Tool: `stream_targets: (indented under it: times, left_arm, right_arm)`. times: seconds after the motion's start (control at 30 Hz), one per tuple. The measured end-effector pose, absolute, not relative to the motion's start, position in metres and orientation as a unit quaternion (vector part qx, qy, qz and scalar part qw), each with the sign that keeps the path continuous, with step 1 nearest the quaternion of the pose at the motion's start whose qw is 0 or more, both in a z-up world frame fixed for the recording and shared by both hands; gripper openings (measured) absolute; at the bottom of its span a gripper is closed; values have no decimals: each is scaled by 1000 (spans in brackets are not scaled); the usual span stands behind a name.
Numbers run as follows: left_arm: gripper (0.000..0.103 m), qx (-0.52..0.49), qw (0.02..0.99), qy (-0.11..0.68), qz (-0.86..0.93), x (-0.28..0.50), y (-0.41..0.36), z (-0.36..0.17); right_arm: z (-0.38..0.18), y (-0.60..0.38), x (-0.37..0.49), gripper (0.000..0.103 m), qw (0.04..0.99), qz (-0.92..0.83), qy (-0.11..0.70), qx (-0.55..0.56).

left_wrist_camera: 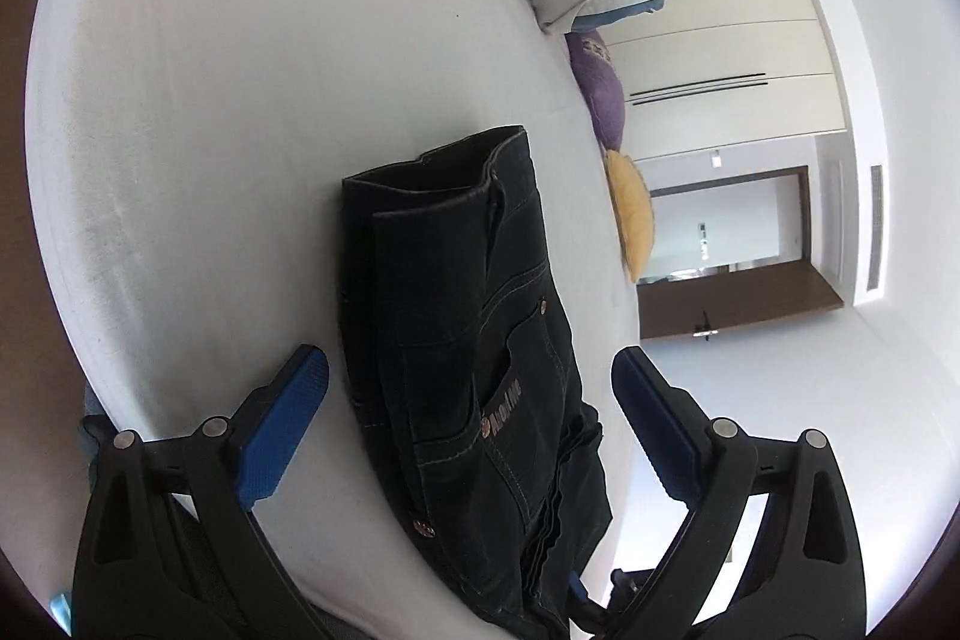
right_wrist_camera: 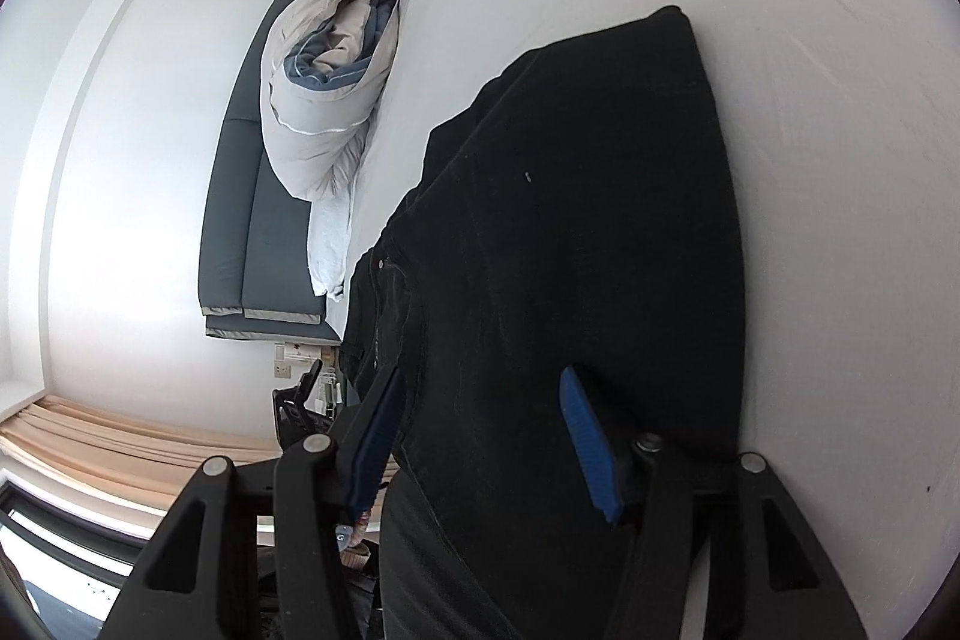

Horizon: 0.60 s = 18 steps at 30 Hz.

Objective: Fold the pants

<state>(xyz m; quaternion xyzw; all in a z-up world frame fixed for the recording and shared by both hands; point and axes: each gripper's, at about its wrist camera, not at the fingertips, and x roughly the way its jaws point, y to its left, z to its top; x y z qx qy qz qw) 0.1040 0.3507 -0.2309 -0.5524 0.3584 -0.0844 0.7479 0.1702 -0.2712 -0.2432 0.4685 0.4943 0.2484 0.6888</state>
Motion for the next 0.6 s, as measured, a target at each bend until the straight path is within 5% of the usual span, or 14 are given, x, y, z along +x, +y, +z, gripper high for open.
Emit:
stream_targets:
  times: [0.23,0.4,0.53,0.6]
  left_arm:
    - [91,-545,746,371,-93,120,359,-232]
    - [70,-563,730,376,-89,140,359,-241]
    - [32,-590,709,380,-72,143,364,-252]
    - [29,-607,698,375,-66,141,367,-258]
  right_arm:
    - [-242,-272,169,58,688,247,496,468]
    - [-243,-274,168,58,689,246,497,466]
    - [-242,-273,168,54,694,239,502,458]
    - [-242,-272,169,49,696,232,509,450]
